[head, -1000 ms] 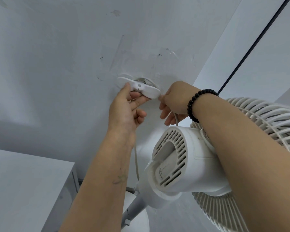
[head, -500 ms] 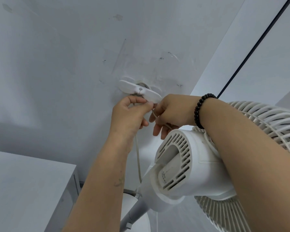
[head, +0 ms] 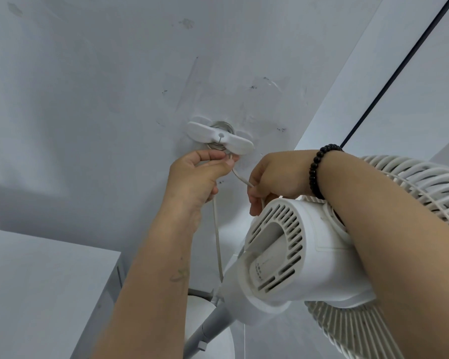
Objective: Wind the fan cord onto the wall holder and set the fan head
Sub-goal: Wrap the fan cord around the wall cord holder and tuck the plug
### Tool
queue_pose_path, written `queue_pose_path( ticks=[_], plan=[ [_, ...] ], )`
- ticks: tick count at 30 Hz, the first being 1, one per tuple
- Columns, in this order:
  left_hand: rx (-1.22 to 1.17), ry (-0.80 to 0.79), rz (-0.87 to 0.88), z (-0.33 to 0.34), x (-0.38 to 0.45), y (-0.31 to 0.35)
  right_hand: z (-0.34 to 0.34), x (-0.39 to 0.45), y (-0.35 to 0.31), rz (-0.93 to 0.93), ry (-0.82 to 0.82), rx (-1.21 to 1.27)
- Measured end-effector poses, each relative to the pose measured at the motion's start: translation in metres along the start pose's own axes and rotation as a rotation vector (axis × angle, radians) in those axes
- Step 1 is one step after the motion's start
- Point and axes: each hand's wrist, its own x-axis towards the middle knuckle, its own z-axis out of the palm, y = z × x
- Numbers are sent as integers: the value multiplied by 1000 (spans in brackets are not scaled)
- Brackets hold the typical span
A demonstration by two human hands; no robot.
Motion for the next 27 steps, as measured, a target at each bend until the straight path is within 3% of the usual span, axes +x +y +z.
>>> queue_pose_path(
  ticks=[8,13,18,23,27],
  plan=[
    [121,-50,-60,-10,2,3,1,3,5,-131,135,352],
    [104,-39,-68,-16,3,4,3,2,2,-205,104,412],
    [-130,-31,-184,-16,4,7,2,-1,-5,-268,23,515],
    [-442,-23,-336,-12,3,5,3,-1,-9,-194,-75,423],
    [-536,39,-323,-13,2,8,0,-7,-2,-72,-107,188]
  ],
)
